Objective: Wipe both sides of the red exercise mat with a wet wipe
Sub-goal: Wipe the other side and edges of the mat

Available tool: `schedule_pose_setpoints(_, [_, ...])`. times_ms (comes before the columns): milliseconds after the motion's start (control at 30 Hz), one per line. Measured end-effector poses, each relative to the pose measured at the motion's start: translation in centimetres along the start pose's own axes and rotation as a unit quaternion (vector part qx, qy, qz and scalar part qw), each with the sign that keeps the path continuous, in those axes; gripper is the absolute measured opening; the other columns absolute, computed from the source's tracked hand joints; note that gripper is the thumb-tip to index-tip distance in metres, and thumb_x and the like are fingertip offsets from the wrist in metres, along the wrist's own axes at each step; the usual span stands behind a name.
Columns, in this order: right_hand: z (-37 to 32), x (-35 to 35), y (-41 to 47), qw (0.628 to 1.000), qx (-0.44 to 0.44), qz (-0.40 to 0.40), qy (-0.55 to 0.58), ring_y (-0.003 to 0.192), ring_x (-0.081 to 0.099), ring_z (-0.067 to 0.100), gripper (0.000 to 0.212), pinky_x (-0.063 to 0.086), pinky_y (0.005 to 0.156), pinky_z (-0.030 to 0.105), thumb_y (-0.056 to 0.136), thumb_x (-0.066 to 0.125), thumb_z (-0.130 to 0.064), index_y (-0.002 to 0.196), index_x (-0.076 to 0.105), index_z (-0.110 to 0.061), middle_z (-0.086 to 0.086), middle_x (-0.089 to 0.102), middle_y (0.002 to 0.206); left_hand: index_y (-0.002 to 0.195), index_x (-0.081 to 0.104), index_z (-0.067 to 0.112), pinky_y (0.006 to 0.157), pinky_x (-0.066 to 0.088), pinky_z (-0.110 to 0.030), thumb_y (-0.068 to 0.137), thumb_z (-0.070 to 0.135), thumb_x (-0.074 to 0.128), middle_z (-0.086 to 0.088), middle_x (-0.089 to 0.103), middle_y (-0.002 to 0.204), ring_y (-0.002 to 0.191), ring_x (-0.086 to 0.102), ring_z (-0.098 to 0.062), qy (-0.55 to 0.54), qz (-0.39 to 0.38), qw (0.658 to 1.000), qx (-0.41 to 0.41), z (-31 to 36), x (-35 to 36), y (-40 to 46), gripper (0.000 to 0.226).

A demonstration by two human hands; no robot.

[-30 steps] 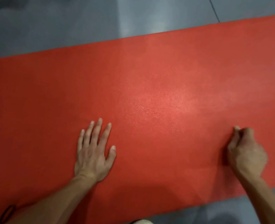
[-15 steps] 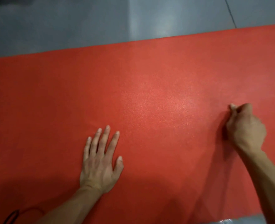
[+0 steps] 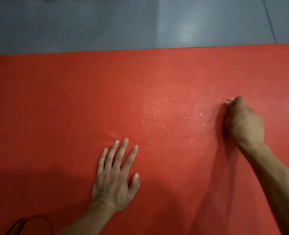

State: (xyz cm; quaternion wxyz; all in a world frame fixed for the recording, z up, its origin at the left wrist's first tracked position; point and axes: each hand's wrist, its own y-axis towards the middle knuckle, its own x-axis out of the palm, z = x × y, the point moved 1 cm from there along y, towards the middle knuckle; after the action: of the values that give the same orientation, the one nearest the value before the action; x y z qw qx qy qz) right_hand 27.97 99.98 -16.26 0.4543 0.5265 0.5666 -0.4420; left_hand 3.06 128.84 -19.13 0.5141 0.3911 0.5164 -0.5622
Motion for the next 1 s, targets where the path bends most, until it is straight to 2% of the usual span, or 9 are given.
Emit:
schedule_pose_setpoints(133, [-1.8, 0.4, 1.6, 0.997, 0.069, 0.04, 0.012, 0.077, 0.063, 0.051, 0.022, 0.046, 0.064, 0.049, 0.105, 0.04, -0.026, 0.109, 0.045, -0.006, 0.029, 0.063, 0.085, 0.16, 0.034, 0.026, 0.123, 0.02, -0.056, 0.086, 0.047, 0.048, -0.005, 0.019, 0.17, 0.157, 0.016, -0.028, -0.004, 0.0, 1.0, -0.004, 0.0, -0.1, 0.2, 0.078])
schedule_pose_setpoints(267, [-14.4, 4.7, -1.9, 0.975, -0.206, 0.03, 0.084, 0.056, 0.053, 0.032, 0.01, 0.032, 0.053, 0.038, 0.097, 0.045, -0.016, 0.097, 0.053, -0.01, 0.006, 0.053, 0.067, 0.159, 0.035, 0.026, 0.123, 0.019, -0.055, 0.084, 0.048, 0.049, -0.006, 0.02, 0.17, 0.157, 0.018, -0.029, -0.004, -0.006, 1.0, -0.003, 0.1, 0.0, 0.0, 0.08])
schedule_pose_setpoints(400, [-20.2, 6.0, -5.8, 0.902, -0.427, -0.013, 0.063, 0.073, 0.06, 0.03, 0.015, 0.042, 0.067, 0.041, 0.094, 0.061, -0.02, 0.107, 0.062, -0.014, 0.003, 0.062, 0.082, 0.158, 0.037, 0.026, 0.123, 0.019, -0.055, 0.083, 0.049, 0.05, -0.007, 0.022, 0.169, 0.156, 0.019, -0.029, -0.002, 0.005, 1.0, 0.0, -0.1, 0.1, 0.2, 0.08])
schedule_pose_setpoints(500, [-13.2, 4.1, -1.4, 0.938, -0.339, 0.029, 0.068, 0.07, 0.061, 0.034, 0.009, 0.042, 0.063, 0.041, 0.097, 0.061, -0.016, 0.105, 0.062, -0.013, 0.01, 0.064, 0.08, 0.159, 0.035, 0.027, 0.123, 0.019, -0.055, 0.082, 0.047, 0.051, -0.005, 0.021, 0.17, 0.157, 0.018, -0.028, -0.007, 0.007, 1.0, -0.004, 0.0, 0.0, 0.3, 0.081])
schedule_pose_setpoints(600, [-3.6, 1.0, 3.3, 0.995, -0.093, 0.035, -0.013, 0.074, 0.062, 0.046, 0.02, 0.045, 0.06, 0.046, 0.105, 0.045, -0.029, 0.105, 0.051, -0.01, 0.026, 0.063, 0.084, 0.16, 0.034, 0.027, 0.124, 0.018, -0.055, 0.084, 0.047, 0.049, -0.005, 0.019, 0.171, 0.157, 0.016, -0.028, -0.003, 0.008, 1.0, -0.005, 0.0, 0.0, 0.2, 0.08])
schedule_pose_setpoints(700, [-1.4, -0.1, 3.0, 0.996, 0.072, 0.05, 0.009, 0.084, 0.063, 0.051, 0.028, 0.046, 0.067, 0.05, 0.106, 0.038, -0.035, 0.109, 0.047, -0.01, 0.032, 0.063, 0.094, 0.16, 0.034, 0.026, 0.124, 0.018, -0.055, 0.085, 0.048, 0.048, -0.006, 0.019, 0.171, 0.157, 0.016, -0.028, 0.004, 0.01, 1.0, -0.007, -0.1, 0.1, 0.3, 0.079])
schedule_pose_setpoints(833, [-10.8, 2.8, -4.7, 0.975, -0.214, -0.005, 0.066, 0.069, 0.057, 0.037, 0.004, 0.043, 0.06, 0.043, 0.1, 0.052, -0.018, 0.099, 0.05, -0.015, 0.012, 0.059, 0.077, 0.16, 0.033, 0.026, 0.124, 0.018, -0.055, 0.085, 0.048, 0.048, -0.006, 0.017, 0.171, 0.158, 0.014, -0.028, 0.008, 0.007, 1.0, -0.006, 0.2, 0.1, 0.0, 0.08])
schedule_pose_setpoints(933, [-15.2, 4.2, -11.0, 0.871, -0.485, -0.075, 0.031, 0.078, 0.055, 0.029, 0.018, 0.041, 0.069, 0.042, 0.1, 0.055, -0.02, 0.117, 0.056, -0.013, 0.004, 0.06, 0.088, 0.158, 0.035, 0.025, 0.124, 0.018, -0.055, 0.084, 0.05, 0.049, -0.006, 0.018, 0.171, 0.158, 0.014, -0.027, 0.006, 0.012, 1.0, -0.008, -0.2, 0.3, -0.2, 0.079])
schedule_pose_setpoints(1000, [-13.2, 3.6, -8.7, 0.89, -0.454, -0.04, 0.022, 0.074, 0.056, 0.032, 0.012, 0.039, 0.066, 0.041, 0.1, 0.059, -0.018, 0.111, 0.058, -0.013, 0.006, 0.061, 0.085, 0.16, 0.032, 0.026, 0.125, 0.017, -0.055, 0.086, 0.05, 0.048, -0.005, 0.017, 0.171, 0.158, 0.013, -0.027, 0.002, 0.017, 1.0, -0.004, -0.1, 0.4, 0.3, 0.08])
